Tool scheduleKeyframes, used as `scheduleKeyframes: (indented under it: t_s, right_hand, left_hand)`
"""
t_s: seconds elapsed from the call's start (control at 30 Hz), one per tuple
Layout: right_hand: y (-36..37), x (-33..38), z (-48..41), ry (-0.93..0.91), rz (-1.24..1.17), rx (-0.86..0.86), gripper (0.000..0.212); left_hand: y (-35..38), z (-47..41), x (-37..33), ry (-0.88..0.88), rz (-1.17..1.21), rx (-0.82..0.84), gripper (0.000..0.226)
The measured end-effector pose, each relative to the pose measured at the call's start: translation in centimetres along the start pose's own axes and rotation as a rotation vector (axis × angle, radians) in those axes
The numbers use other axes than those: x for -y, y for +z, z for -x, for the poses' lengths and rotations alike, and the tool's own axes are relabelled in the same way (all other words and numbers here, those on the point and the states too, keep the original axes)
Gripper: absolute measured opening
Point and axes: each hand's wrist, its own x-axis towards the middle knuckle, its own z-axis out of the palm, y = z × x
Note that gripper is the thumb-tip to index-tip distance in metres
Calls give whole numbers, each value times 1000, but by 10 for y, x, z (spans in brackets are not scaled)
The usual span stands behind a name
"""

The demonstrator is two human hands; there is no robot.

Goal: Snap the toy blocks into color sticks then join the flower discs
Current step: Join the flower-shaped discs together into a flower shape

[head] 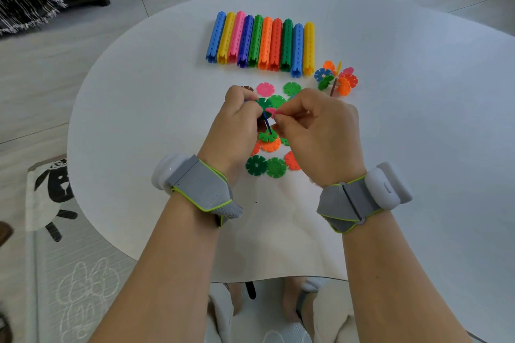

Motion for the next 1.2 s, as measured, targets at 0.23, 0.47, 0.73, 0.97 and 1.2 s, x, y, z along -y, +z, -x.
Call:
scheduleKeyframes:
  t_s: [0.23,0.47,0.73,0.97,1.2]
  right_hand:
    - [0,-5,7,-61,7,32,6]
    - [2,-6,11,-31,-58,5,6]
    - [5,-6,9,36,-27,-203,5]
    - [-1,-6,9,122,21,-55,4]
    - [-20,-16,2,186,133,48,19]
  left_hand:
    - [-1,3,4,-42,-60,30,16]
    - [-3,4,2,-38,-90,36,16]
    - [1,5,-4,-39,29,116,30]
    - [3,8,4,23,49,-50,25]
    - [7,0,5,42,-91,-26,29]
